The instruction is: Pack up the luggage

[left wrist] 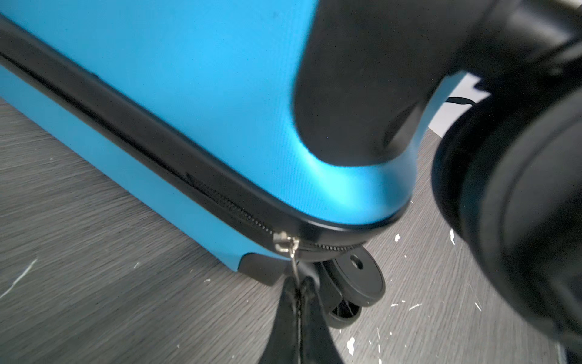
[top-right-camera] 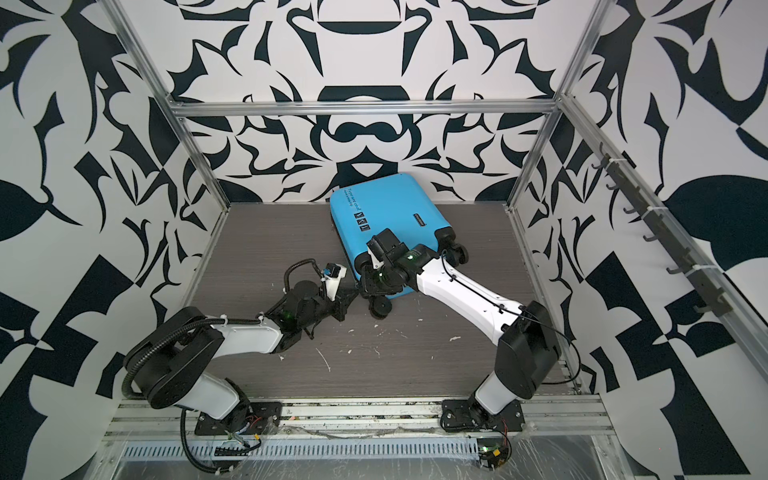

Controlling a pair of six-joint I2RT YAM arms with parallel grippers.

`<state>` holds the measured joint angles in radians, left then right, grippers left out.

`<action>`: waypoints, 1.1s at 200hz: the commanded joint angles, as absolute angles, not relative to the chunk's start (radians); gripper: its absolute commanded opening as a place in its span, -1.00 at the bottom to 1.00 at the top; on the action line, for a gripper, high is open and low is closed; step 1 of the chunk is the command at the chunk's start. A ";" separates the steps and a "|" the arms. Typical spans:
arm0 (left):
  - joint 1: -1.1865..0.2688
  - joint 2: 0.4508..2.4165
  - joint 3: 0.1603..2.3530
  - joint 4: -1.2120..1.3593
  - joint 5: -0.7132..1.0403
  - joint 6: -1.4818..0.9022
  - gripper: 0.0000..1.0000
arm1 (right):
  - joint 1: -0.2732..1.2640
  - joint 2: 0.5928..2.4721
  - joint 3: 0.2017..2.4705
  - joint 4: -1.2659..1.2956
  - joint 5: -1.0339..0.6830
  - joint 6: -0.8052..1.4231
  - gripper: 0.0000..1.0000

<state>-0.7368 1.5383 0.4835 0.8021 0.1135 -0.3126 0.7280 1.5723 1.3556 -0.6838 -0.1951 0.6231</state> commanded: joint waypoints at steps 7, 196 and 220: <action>-0.841 1.484 0.491 0.965 0.381 -0.297 -1.00 | 0.736 1.585 1.455 -0.419 -0.174 0.643 -1.00; -0.985 1.480 0.525 0.915 0.330 -0.261 -1.00 | 0.686 1.577 1.351 -0.321 -0.228 0.673 -1.00; -0.994 1.489 0.502 0.959 0.315 -0.277 -1.00 | 0.686 1.586 1.393 -0.321 -0.245 0.679 -1.00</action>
